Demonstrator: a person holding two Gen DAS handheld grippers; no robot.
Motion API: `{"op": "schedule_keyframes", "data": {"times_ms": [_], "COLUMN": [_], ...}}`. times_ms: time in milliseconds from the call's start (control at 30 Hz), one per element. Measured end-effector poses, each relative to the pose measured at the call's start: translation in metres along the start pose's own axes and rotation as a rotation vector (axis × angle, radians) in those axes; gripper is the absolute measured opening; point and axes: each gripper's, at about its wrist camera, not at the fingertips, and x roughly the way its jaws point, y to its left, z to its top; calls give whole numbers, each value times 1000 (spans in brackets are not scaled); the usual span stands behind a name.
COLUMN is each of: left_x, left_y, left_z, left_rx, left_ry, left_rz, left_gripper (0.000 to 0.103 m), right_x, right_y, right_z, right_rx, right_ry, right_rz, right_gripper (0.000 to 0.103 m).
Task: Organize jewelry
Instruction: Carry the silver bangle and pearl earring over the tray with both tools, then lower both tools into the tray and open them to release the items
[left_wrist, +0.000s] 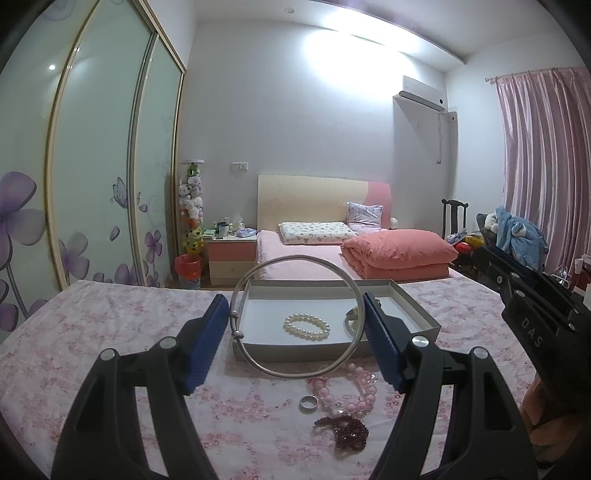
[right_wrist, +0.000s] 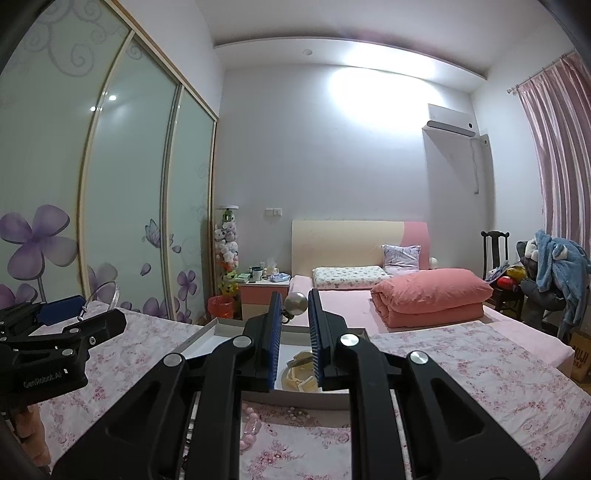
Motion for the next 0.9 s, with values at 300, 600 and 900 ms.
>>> {"op": "schedule_keyframes", "data": {"times_ms": [300, 600, 900], "left_x": [14, 81, 160], "left_y": [-2, -1, -2], "left_z": [11, 31, 26], "left_rx": [-7, -41, -64], "left_ry": [-18, 4, 119], "left_rz": [-6, 36, 33], "left_gripper": [70, 70, 70], "right_x": [14, 78, 147], "right_y": [-4, -17, -17], "right_z": [8, 14, -7], "right_rx": [14, 66, 97], "right_ry": [-19, 35, 187], "right_rz": [-11, -21, 15], "right_gripper": [15, 15, 15]}}
